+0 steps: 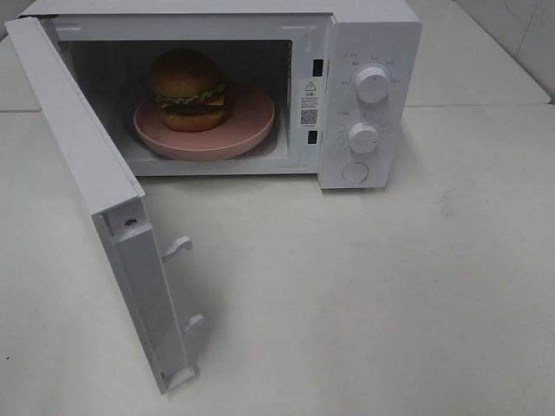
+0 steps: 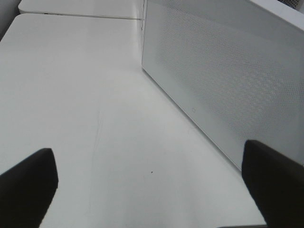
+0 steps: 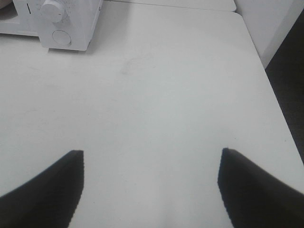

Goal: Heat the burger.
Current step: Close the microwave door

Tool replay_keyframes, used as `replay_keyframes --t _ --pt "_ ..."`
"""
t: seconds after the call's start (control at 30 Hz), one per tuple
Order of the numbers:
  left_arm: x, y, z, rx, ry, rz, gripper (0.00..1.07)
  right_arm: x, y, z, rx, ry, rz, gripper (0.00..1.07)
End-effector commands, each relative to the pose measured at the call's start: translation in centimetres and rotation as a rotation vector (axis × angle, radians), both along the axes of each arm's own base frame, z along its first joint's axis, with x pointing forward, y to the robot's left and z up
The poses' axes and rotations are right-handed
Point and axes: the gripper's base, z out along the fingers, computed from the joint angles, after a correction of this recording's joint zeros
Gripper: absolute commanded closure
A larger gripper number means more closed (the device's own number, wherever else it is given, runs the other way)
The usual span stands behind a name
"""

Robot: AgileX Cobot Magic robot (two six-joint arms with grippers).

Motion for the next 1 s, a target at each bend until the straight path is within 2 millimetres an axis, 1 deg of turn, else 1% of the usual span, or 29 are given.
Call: replay_keyframes --t 0.03,1.0 --pt "-0.26 -0.01 -0.05 0.001 -0.027 -0.004 0.09 -0.34 -0.05 -0.07 0.001 -0.028 -0.008 0.31" --pt "-0.26 -0.01 -0.05 0.001 -0.027 -0.004 0.09 -0.34 -0.05 -0.07 0.002 -0.028 -0.009 0.31"
